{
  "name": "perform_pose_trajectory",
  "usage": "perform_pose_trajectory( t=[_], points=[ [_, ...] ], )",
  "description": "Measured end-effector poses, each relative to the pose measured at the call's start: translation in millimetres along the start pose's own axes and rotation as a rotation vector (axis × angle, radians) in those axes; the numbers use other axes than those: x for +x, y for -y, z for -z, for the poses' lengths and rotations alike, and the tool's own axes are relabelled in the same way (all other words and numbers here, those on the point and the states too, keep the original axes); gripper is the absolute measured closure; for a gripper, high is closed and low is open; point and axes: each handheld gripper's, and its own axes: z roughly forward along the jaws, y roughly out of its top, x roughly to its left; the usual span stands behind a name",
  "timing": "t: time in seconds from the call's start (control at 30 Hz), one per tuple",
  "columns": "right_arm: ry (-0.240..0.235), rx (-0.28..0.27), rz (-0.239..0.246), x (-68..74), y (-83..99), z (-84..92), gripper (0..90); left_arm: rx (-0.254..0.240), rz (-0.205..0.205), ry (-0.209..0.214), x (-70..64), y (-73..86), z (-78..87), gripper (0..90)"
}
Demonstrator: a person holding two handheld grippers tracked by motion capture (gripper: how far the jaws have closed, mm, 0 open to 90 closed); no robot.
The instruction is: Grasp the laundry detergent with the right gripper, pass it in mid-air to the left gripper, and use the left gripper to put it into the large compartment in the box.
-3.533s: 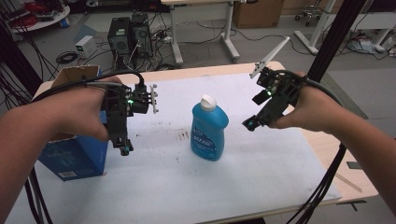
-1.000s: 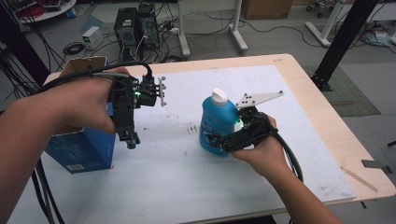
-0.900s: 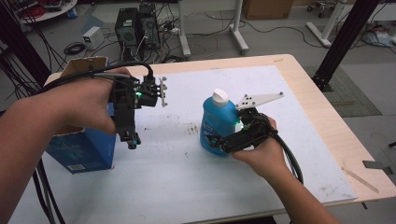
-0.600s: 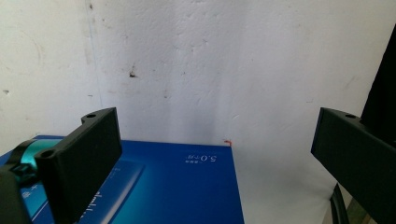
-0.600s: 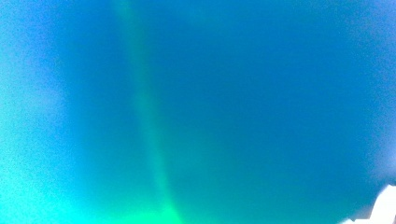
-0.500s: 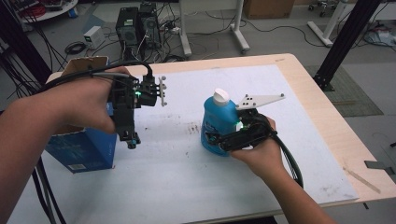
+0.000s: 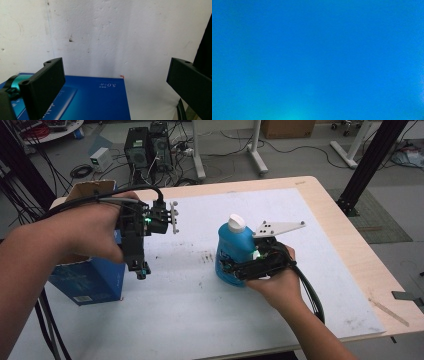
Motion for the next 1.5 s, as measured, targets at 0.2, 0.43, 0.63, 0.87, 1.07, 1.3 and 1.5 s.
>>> perform_pose_trajectory(
  t=[0.2, 0.43, 0.63, 0.87, 1.07, 1.3, 1.5],
  points=[
    [0.005, -0.012, 0.012, 0.3, 1.2, 0.1, 24.9, 0.001, -0.003, 0.001, 0.4, -0.7, -0.1, 1.7],
    [0.007, -0.016, 0.015, 1.1, 3.4, -0.2, 25.5, 0.004, -0.001, 0.001, 0.8, -0.4, -0.4, 1.7],
    [0.020, -0.018, 0.014, 1.6, 4.7, 0.2, 27.1, 0.002, -0.003, 0.002, 0.4, -0.8, 0.1, 1.7],
    [0.019, -0.032, 0.038, 4.3, 4.9, -0.4, 34.3, 0.000, 0.003, 0.001, 0.5, 0.2, 0.1, 1.7],
    [0.029, -0.042, 0.079, 10.0, 4.9, -0.8, 43.3, 0.002, 0.002, 0.000, 0.5, -0.4, 0.1, 1.7],
    [0.020, -0.043, 0.101, 9.2, 4.8, -0.2, 45.3, 0.003, 0.000, -0.001, -0.3, -2.0, -0.1, 1.7],
    [0.016, -0.044, 0.112, 9.3, 4.9, 0.1, 46.2, 0.006, -0.003, -0.004, -1.0, -2.6, 0.7, 1.7]
  ],
)
